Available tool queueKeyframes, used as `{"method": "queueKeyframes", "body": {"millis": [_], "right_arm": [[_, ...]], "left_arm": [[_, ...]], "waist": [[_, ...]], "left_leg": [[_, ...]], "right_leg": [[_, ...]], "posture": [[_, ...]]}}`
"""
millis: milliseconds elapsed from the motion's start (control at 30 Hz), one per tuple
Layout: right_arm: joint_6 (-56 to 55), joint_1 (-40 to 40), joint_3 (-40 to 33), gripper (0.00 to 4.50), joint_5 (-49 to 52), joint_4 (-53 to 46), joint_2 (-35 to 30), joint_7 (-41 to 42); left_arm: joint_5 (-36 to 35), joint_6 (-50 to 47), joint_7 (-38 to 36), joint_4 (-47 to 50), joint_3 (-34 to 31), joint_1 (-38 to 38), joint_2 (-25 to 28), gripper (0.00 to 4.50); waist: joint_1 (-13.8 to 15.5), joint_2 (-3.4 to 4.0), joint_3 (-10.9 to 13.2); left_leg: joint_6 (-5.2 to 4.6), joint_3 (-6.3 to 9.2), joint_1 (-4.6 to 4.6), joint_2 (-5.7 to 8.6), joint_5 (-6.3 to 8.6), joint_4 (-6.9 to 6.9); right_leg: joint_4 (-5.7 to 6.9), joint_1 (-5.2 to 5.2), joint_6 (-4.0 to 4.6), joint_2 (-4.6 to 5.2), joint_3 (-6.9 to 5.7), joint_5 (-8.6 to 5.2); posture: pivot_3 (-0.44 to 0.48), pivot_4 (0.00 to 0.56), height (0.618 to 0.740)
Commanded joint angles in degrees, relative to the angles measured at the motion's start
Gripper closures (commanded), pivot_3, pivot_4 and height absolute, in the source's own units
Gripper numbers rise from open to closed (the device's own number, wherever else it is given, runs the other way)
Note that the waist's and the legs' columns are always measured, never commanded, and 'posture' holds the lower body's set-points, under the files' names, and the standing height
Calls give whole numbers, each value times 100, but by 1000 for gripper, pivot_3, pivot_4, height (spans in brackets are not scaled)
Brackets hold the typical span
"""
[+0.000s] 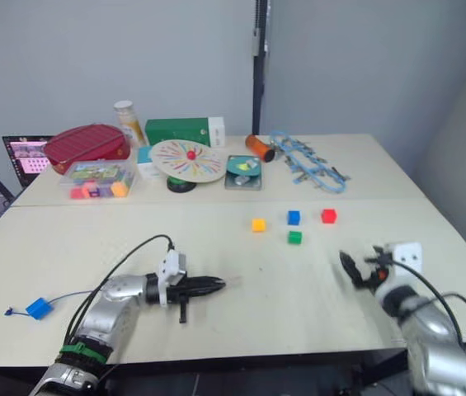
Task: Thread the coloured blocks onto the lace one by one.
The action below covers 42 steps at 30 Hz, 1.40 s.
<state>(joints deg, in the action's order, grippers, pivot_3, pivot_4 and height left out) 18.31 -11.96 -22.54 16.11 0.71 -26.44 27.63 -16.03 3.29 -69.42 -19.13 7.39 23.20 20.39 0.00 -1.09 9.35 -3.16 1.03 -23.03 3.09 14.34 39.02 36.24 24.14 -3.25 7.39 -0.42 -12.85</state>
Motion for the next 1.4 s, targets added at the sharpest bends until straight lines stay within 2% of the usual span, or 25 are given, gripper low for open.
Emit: {"method": "queueKeyframes", "body": {"millis": [33,233,367,533,900,1000,1233,1267,1400], "right_arm": [[-353,-790,266,44,-314,896,-128,-223],[-957,-2190,608,44,-616,2770,-61,-484],[-1352,-2895,670,44,-715,4046,22,-733],[-1803,-3504,862,44,-853,5176,105,-800],[-2219,-4297,989,44,-1079,6573,287,-1350],[-2454,-4395,1016,818,-1147,6752,356,-1488],[-2744,-4655,1118,3194,-1363,7090,440,-1775],[-2750,-4673,1116,3372,-1373,7125,450,-1792],[-2749,-4691,1105,3371,-1398,7181,457,-1813]], "left_arm": [[-117,-67,201,445,-114,-159,10,4500],[-113,-148,463,825,-174,-401,58,4500],[-102,-192,598,985,-200,-522,95,4500],[-60,-212,705,1096,-192,-604,129,4500],[-33,-348,894,1442,-154,-752,262,4500],[-43,-404,941,1534,-151,-790,277,4500],[-52,-525,1028,1686,-104,-818,251,4500],[-50,-536,1041,1691,-95,-808,242,4500],[-48,-554,1074,1692,-63,-776,228,4500]], "waist": [[-7,0,0],[-31,0,0],[-46,1,0],[-92,1,0],[-112,2,0],[-123,3,0],[-153,3,0],[-159,3,1],[-163,4,1]], "left_leg": [[0,0,1,0,0,-1],[-2,-1,-5,3,1,-3],[-2,1,-7,3,1,-6],[-2,0,-8,3,1,-9],[2,-2,-9,3,0,-12],[2,-1,-9,2,0,-13],[7,-2,-9,2,-3,-16],[8,-2,-9,3,-3,-16],[8,-2,-10,3,-3,-17]], "right_leg": [[-1,-1,0,0,0,0],[-6,1,0,3,2,1],[-8,3,1,4,2,1],[-8,4,1,4,3,2],[-7,9,3,6,8,2],[-7,10,3,6,8,3],[-6,13,3,6,10,3],[-6,13,3,6,9,3],[-7,13,3,6,9,3]], "posture": [[0,150,740],[0,150,740],[0,150,740],[0,150,740],[0,150,740],[0,150,740],[0,150,740],[0,150,740],[0,150,740]]}}
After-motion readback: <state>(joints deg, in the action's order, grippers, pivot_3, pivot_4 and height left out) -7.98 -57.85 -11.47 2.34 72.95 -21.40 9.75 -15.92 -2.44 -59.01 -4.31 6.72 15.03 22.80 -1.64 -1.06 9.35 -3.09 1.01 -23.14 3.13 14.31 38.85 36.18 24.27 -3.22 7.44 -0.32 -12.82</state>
